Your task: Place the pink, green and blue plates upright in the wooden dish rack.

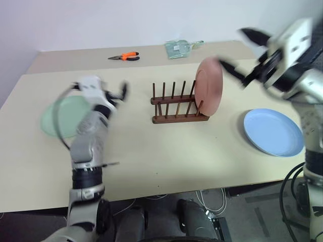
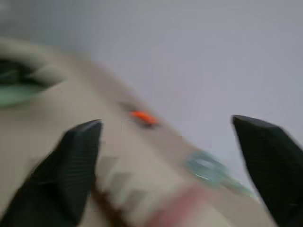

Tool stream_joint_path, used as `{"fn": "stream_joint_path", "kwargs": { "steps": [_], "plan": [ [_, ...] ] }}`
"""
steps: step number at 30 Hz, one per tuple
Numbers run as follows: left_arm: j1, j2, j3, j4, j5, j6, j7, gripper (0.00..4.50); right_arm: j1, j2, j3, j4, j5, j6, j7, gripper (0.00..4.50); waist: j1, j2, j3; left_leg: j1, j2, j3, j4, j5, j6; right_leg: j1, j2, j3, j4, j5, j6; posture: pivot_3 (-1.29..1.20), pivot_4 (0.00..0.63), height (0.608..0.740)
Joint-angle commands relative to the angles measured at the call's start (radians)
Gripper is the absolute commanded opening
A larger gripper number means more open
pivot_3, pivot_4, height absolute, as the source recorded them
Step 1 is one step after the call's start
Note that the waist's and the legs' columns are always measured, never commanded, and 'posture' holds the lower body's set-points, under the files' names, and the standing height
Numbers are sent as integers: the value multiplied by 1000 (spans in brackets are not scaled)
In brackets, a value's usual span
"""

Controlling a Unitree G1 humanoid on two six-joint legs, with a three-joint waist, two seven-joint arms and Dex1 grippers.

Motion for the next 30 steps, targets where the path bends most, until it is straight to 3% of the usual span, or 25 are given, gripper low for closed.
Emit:
{"fn": "stream_joint_path", "kwargs": {
  "steps": [1, 7, 11, 14, 21, 23, 27, 30],
  "plan": [
    [-4, 18, 161, -3, 64, 91, 267, 4500, 18, 66, 83, -63, -18, -4, 20, 4480, 1, 0, 0, -1, -1, 0, 0, 0, 0, 0, -1, 0, 0, 0, 0, 0, 150, 740],
    [2, -40, 323, -93, -47, 286, 374, 4500, 42, 152, 148, -49, -47, -11, 38, 4480, 48, -8, 2, -5, -5, -1, 4, 2, -4, -1, -5, 0, 0, 3, -1, 0, 150, 740],
    [7, -91, 432, -77, -171, 408, 379, 4500, 62, 159, 162, -26, -92, -36, 50, 4480, 46, -10, 2, -5, -7, -3, 4, 2, -5, 1, -5, 0, -1, 3, -1, 0, 150, 740],
    [-16, -88, 479, -28, -255, 403, 338, 3683, 65, 170, 162, -29, -116, -39, 44, 4500, 42, -10, 3, -4, -6, -3, 2, 3, -5, -1, -4, 0, 1, 3, -1, 0, 150, 740],
    [-49, -49, 465, 35, -337, 360, 289, 81, 73, 174, 156, -32, -134, -2, 52, 4500, 45, -11, 3, -4, -5, -3, 2, 3, -6, -1, -4, -1, 0, 3, -1, 0, 150, 740],
    [-59, -48, 429, 30, -368, 363, 248, 29, 67, 170, 154, -27, -142, 8, 52, 4500, 45, -11, 3, -4, -6, -3, 2, 3, -6, -1, -4, -1, 0, 3, -1, 0, 150, 740],
    [-90, -31, 236, -94, -376, 288, 67, 29, 34, 171, 171, -19, -230, -62, 33, 4500, 44, -13, 4, -5, -6, -3, 2, 4, -7, -1, -4, -1, 0, 3, -1, 0, 150, 740],
    [-133, -20, 74, -200, -364, 290, -7, 29, -30, 164, 254, 35, -385, -187, 40, 4500, 41, -14, 5, -6, -6, -2, 2, 4, -7, -2, -4, -1, 0, 4, -1, 0, 150, 740]
  ]
}}
